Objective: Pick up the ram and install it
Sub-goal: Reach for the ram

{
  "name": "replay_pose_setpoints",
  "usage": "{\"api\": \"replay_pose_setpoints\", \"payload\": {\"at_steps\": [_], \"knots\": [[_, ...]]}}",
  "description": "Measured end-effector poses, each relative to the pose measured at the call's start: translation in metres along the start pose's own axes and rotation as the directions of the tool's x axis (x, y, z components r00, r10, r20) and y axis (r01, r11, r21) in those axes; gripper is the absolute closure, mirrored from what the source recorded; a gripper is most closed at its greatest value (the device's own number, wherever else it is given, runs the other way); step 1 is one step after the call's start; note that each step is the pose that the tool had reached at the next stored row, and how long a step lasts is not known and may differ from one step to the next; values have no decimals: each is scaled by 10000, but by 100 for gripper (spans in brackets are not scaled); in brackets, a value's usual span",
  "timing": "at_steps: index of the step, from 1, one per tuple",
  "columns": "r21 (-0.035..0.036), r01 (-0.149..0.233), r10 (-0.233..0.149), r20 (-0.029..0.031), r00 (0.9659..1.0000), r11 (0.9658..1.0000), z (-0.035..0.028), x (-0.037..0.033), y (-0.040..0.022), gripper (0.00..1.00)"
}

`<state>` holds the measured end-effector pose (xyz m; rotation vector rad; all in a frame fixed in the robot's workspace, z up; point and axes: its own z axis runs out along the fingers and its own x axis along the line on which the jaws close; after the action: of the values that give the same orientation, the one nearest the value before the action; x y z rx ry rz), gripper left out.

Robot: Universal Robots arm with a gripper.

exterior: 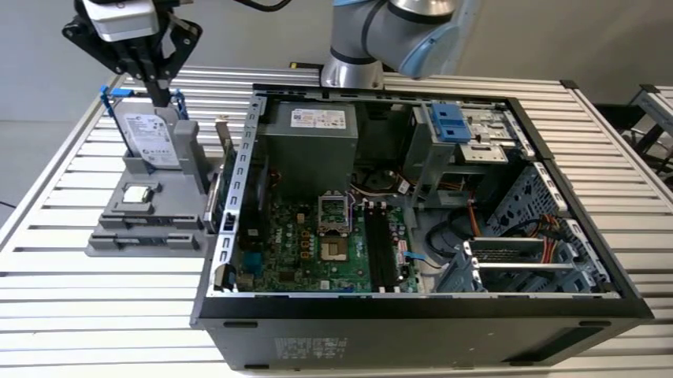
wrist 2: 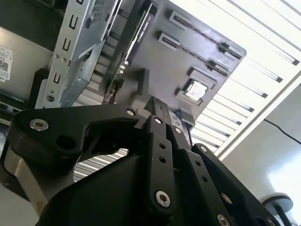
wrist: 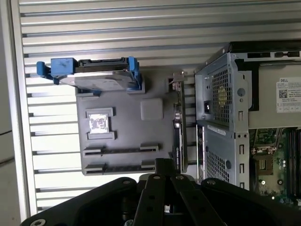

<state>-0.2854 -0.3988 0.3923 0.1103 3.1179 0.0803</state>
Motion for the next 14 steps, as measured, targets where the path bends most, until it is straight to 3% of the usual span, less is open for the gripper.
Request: {"api": "replay_pose_setpoints", "payload": {"at_steps": [14], "knots": [[1,-1,1,-3,10000,10000,-6,240,-17,100]]}}
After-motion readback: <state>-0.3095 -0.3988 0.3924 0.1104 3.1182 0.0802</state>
